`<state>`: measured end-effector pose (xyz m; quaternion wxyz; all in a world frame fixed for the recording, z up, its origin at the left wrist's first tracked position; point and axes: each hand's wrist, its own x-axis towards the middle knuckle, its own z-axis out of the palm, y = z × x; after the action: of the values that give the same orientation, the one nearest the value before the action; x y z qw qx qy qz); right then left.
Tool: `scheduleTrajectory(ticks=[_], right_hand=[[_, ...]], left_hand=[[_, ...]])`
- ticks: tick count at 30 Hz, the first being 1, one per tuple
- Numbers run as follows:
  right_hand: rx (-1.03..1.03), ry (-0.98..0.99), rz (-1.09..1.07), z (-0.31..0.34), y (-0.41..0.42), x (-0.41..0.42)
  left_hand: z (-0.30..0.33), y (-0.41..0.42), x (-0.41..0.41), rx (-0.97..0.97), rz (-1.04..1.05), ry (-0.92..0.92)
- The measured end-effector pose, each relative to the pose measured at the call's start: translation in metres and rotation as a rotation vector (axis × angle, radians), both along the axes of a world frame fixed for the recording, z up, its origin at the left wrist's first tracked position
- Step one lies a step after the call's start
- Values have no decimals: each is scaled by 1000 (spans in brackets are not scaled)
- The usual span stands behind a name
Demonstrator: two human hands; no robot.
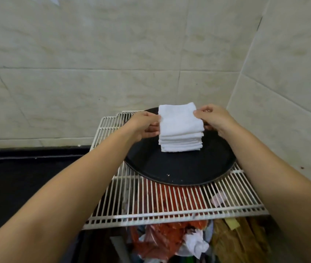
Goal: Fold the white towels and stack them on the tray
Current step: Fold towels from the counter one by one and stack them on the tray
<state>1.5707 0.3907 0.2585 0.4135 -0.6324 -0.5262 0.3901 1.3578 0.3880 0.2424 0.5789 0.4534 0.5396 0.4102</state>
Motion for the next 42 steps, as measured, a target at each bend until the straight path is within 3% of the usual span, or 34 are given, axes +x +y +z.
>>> scheduleTrajectory(ticks=[4,9,13,19,23,26,29,34,42], right_hand=[[247,-227,-60,31,-16,-29],[421,-391,204,44,-71,-155],[474,-444,494,4,-128,-305],[455,-517,915,-87,-254,-530],[523,-627,1108,-124,-332,-641],[661,-726,1224,-149,-366,-705],[767,-825,1335,-172,-378,-764],[768,-904,1460,-199,-374,-867],[787,-950,1542,-194,-364,-1059]], left_hand=[[12,-20,-34,60,47,-49],[15,-100,-141,173,107,50],[-8,-206,-273,174,264,267],[-57,-396,-471,8,636,602],[-85,-495,-560,-133,745,808],[-107,-543,-611,-212,818,837],[-128,-568,-658,-281,858,893],[-154,-568,-755,-349,821,911],[-154,-562,-915,-398,912,858]])
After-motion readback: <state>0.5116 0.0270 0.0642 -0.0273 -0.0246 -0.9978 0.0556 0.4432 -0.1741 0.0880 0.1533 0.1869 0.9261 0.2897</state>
